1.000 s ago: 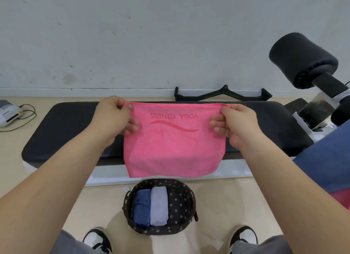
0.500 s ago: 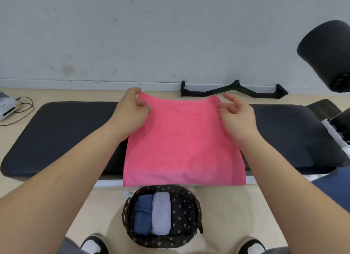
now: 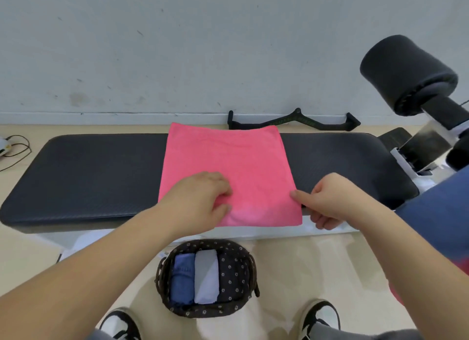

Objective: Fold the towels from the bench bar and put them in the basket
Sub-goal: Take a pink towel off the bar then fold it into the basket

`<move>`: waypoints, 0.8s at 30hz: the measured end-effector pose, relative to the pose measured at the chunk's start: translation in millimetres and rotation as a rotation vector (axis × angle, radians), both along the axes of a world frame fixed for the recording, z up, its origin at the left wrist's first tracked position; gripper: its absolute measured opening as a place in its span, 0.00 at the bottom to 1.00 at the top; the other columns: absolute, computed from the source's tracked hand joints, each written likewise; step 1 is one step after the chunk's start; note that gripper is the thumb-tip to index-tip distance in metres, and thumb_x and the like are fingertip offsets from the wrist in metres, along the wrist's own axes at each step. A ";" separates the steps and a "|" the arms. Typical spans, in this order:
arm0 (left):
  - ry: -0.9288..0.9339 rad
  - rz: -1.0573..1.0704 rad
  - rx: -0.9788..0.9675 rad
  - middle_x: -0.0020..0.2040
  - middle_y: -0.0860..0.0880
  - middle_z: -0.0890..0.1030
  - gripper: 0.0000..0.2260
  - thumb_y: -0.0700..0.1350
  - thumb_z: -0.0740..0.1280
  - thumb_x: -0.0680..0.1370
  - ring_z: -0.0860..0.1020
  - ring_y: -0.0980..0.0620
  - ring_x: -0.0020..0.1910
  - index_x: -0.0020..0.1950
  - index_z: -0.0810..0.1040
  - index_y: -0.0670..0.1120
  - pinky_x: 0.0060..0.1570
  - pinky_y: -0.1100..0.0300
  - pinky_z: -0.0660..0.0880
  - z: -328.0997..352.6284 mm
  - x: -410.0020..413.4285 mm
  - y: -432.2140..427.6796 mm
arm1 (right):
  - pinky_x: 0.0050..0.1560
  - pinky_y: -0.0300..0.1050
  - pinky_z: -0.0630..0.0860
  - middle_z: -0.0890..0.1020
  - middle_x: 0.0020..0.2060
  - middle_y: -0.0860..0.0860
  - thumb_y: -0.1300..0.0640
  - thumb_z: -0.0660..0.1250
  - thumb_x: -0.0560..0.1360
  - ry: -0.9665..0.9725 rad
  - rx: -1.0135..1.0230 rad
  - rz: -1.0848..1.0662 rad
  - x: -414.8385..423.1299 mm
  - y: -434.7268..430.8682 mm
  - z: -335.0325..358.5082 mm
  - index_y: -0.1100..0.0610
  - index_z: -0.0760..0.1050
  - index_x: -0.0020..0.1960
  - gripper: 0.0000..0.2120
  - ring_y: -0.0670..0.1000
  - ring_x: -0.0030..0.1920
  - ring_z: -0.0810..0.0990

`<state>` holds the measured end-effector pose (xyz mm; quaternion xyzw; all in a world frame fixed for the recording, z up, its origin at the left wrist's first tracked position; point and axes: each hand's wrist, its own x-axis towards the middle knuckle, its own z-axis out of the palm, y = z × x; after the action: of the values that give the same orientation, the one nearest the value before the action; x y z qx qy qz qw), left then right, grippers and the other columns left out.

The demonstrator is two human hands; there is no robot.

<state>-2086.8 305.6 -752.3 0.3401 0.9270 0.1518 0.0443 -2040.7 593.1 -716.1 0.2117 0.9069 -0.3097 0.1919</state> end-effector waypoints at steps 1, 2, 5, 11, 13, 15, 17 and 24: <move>0.008 -0.005 -0.044 0.58 0.50 0.81 0.20 0.56 0.63 0.74 0.80 0.46 0.56 0.60 0.82 0.47 0.57 0.49 0.77 -0.8 1.7 0.4 | 0.41 0.53 0.87 0.86 0.31 0.58 0.43 0.72 0.77 0.014 -0.048 -0.018 6.4 1.1 -2.6 0.66 0.85 0.39 0.25 0.57 0.34 0.88; 0.013 0.000 -0.068 0.59 0.50 0.81 0.21 0.56 0.64 0.74 0.79 0.46 0.57 0.61 0.81 0.48 0.57 0.49 0.77 -0.9 3.1 0.3 | 0.42 0.53 0.87 0.87 0.33 0.58 0.43 0.74 0.76 0.033 -0.113 -0.036 12.5 0.2 -5.5 0.65 0.85 0.40 0.24 0.56 0.36 0.88; 0.021 0.004 -0.076 0.63 0.50 0.79 0.23 0.58 0.69 0.74 0.78 0.46 0.61 0.64 0.80 0.47 0.61 0.51 0.75 -2.8 7.0 -0.2 | 0.47 0.55 0.86 0.87 0.38 0.59 0.47 0.78 0.73 0.103 -0.259 -0.092 28.0 -5.0 -19.9 0.65 0.84 0.42 0.19 0.55 0.40 0.88; 0.100 0.012 -0.124 0.71 0.48 0.73 0.34 0.57 0.77 0.67 0.73 0.45 0.67 0.70 0.74 0.47 0.67 0.51 0.71 -17.4 21.8 -0.9 | 0.47 0.53 0.86 0.81 0.38 0.59 0.62 0.77 0.74 0.211 -0.587 -0.255 35.1 -2.3 -21.1 0.61 0.73 0.37 0.14 0.56 0.40 0.85; 0.143 0.008 -0.174 0.72 0.45 0.72 0.40 0.56 0.79 0.63 0.73 0.42 0.68 0.73 0.72 0.47 0.68 0.49 0.72 -24.1 26.5 -1.2 | 0.42 0.52 0.86 0.82 0.36 0.60 0.63 0.77 0.74 0.229 -0.577 -0.275 34.5 3.1 -16.6 0.61 0.73 0.39 0.13 0.56 0.35 0.83; 0.164 0.003 -0.240 0.74 0.43 0.70 0.46 0.55 0.79 0.61 0.71 0.41 0.71 0.77 0.69 0.47 0.70 0.46 0.71 -31.1 31.7 -1.9 | 0.37 0.51 0.84 0.82 0.34 0.60 0.63 0.77 0.74 0.216 -0.487 -0.268 34.1 6.6 -14.9 0.62 0.74 0.43 0.11 0.55 0.32 0.81; 0.199 -0.013 -0.261 0.76 0.41 0.69 0.48 0.50 0.79 0.61 0.70 0.39 0.73 0.80 0.66 0.46 0.72 0.43 0.69 -37.7 36.5 -3.0 | 0.34 0.49 0.83 0.82 0.32 0.59 0.60 0.77 0.74 0.159 -0.368 -0.236 33.9 8.6 -14.3 0.62 0.75 0.45 0.11 0.55 0.29 0.80; 0.297 -0.031 -0.213 0.78 0.41 0.69 0.43 0.35 0.70 0.62 0.69 0.40 0.76 0.79 0.69 0.44 0.76 0.45 0.61 -45.7 37.2 -9.3 | 0.49 0.49 0.79 0.80 0.45 0.44 0.47 0.73 0.74 0.520 0.162 0.139 27.2 -25.5 -4.1 0.49 0.77 0.49 0.08 0.48 0.47 0.80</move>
<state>-2049.6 296.3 -798.0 0.3666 0.9288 0.0003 -0.0547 -2013.5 567.6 -720.3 0.0770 0.9599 -0.2660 -0.0442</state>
